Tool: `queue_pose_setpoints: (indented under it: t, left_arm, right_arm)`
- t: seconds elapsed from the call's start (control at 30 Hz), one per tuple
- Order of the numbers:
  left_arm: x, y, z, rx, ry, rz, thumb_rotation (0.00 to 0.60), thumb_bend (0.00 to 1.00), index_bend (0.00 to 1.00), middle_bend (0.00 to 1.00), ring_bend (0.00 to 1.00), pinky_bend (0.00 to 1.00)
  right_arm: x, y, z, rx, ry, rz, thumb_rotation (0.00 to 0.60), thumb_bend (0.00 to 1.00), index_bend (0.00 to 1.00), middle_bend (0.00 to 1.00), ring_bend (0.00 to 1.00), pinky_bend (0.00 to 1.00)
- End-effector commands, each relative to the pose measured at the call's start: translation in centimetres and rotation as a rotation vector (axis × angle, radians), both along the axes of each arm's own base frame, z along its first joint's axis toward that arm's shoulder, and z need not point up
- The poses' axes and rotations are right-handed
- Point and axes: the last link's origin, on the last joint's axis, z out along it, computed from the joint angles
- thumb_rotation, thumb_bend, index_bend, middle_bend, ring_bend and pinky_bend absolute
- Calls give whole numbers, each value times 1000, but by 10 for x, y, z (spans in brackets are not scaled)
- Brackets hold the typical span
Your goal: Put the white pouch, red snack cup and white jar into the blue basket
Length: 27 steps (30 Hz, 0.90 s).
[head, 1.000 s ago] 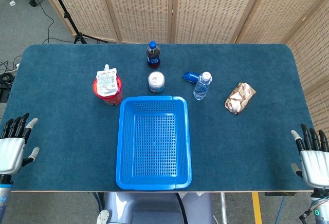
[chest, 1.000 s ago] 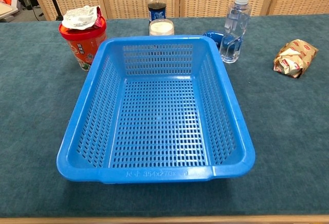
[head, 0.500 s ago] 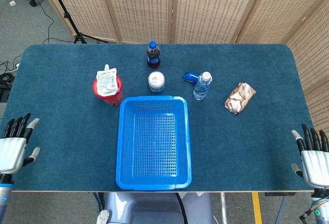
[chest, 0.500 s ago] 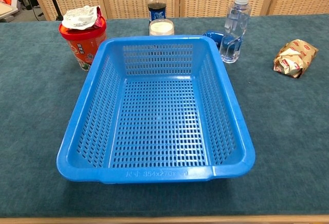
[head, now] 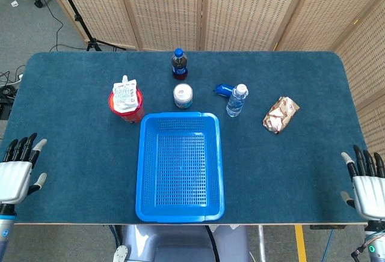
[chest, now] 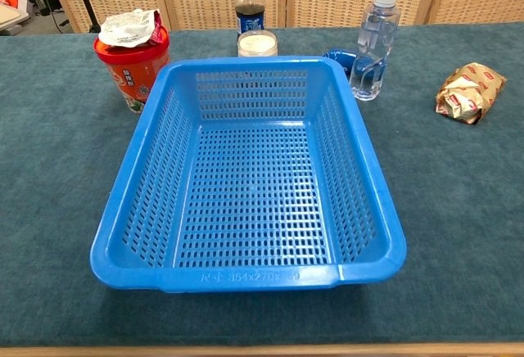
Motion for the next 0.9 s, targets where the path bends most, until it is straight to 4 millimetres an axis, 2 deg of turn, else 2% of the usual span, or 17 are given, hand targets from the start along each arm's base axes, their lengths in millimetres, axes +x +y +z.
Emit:
queue_pose_setpoints:
  t: [0.03, 0.23, 0.43, 0.67, 0.9]
  left_arm:
    - [17, 1, 4, 13, -9, -59, 600, 308, 101, 0, 0, 0]
    - [57, 8, 15, -75, -7, -102, 600, 306, 101, 0, 0, 0]
    - [95, 27, 30, -133, 6, -125, 600, 306, 101, 0, 0, 0]
    - [118, 49, 36, -161, 32, -127, 600, 306, 101, 0, 0, 0]
    - [127, 70, 30, -189, 28, -103, 600, 306, 101, 0, 0, 0]
  right_arm:
    - [0, 0, 0, 1, -8, 1, 600, 156, 142, 0, 0, 0]
    - [1, 0, 1, 1, -12, 7, 600, 156, 142, 0, 0, 0]
    - [1, 0, 1, 6, -20, 7, 600, 156, 142, 0, 0, 0]
    - [2, 0, 1, 10, -26, 11, 600, 156, 142, 0, 0, 0]
    - [2, -1, 0, 15, -37, 12, 600, 156, 142, 0, 0, 0]
